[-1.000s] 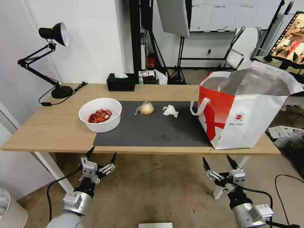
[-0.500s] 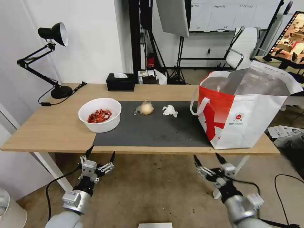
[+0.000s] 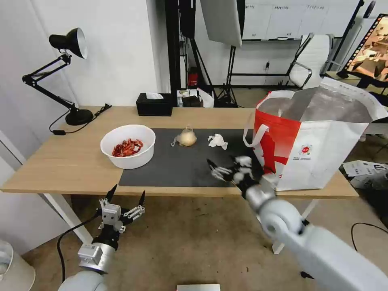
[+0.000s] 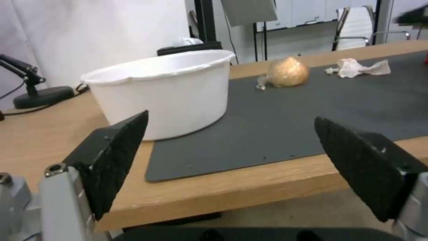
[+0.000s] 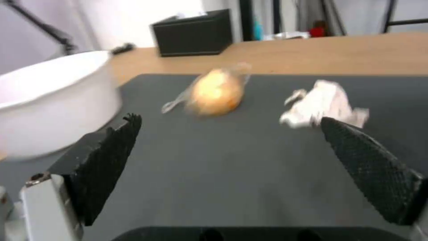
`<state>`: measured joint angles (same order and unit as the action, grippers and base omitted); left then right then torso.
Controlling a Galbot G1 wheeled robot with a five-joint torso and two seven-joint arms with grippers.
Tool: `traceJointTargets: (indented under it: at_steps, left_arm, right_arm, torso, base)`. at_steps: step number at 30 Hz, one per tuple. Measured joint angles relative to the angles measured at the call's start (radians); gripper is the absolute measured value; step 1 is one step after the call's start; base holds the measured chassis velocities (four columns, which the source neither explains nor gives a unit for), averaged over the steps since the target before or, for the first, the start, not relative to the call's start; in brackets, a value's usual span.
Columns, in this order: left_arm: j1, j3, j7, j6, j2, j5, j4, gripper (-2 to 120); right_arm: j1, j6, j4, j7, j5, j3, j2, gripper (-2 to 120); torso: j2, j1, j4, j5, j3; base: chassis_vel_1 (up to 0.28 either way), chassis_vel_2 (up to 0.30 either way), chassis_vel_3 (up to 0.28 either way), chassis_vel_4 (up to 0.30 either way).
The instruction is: Pick up the trash from the table and place it into the takeout bag.
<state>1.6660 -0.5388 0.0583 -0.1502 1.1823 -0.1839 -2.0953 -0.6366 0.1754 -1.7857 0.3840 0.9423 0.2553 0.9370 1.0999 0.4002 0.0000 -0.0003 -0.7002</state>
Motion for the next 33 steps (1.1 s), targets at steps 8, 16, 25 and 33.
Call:
traceJointTargets:
  at_steps: [8,16,25,33]
  left_arm:
    - [0.007,-0.004,-0.001,0.002,-0.003,-0.002,-0.002,100]
    - [-0.009,-0.005,-0.001,0.002,-0.009,-0.009,0.007,100]
    - [-0.014,0.0,-0.001,0.005,-0.027,-0.021,0.006,100]
    - [-0.008,0.002,-0.001,0.012,-0.031,-0.024,-0.003,100]
  right_arm:
    - [0.239,0.148,0.275,0.351,0.004,0.093,0.224,100]
    - [0.307,0.208,0.472,0.465,-0.01,0.086,0.331,100]
    - [0.33,0.273,0.504,0.465,0.013,0.075,0.329,100]
    - [0.342,0.312,0.522,0.453,0.046,0.075,0.33,100]
  torso:
    - [0.0,0.0,0.0003,-0.0001,0.0]
    - [0.0,0.0,0.0001,0.0,0.0]
    - [0.0,0.0,-0.0001,0.0002,0.0]
    - [0.0,0.0,-0.0001,0.0002,0.0]
  base:
    - [0.0,0.0,0.0,0.0]
    - [0.0,0.0,0.0,0.0]
    - [0.0,0.0,0.0,0.0]
    - [0.0,0.0,0.0,0.0]
